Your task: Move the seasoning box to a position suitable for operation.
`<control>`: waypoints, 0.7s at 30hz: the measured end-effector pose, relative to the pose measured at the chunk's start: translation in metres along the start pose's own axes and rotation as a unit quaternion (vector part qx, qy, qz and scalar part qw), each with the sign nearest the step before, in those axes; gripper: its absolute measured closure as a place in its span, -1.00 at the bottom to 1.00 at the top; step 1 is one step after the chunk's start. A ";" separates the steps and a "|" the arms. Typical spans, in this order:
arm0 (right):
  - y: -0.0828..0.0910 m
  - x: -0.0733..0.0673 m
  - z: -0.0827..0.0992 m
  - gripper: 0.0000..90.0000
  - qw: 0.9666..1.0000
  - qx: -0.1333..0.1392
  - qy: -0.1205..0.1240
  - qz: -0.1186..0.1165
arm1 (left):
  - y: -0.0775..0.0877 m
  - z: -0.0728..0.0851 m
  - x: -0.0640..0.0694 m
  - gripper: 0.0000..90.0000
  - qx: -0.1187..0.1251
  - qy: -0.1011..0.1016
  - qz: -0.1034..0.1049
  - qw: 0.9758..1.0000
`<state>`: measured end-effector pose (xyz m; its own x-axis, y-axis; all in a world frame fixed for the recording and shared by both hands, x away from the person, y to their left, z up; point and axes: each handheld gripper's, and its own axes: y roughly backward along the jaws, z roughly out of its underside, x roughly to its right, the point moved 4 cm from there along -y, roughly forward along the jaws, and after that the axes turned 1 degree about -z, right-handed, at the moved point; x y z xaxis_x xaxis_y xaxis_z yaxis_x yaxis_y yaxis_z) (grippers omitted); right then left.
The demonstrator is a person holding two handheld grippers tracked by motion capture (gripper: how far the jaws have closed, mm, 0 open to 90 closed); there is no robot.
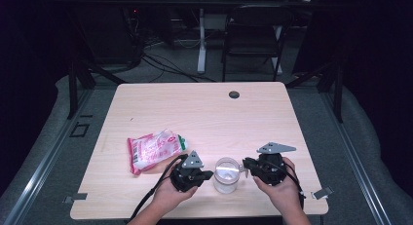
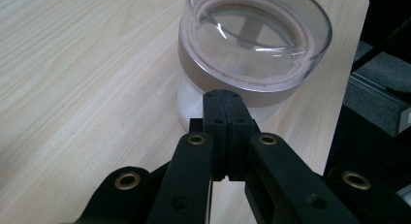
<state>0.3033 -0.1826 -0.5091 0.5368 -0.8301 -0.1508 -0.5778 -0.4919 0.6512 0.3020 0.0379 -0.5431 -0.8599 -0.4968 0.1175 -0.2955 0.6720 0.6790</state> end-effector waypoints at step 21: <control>0.001 0.000 0.002 0.89 1.000 0.000 -0.019 -0.019 | 0.004 -0.003 0.004 1.00 0.012 0.001 0.006 1.000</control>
<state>0.3018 -0.1838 -0.5103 0.5342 -0.8203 -0.2045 -0.5567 -0.5234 0.6451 0.2987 0.0372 -0.5380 -0.8628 -0.4895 0.1266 -0.2955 0.6913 0.6593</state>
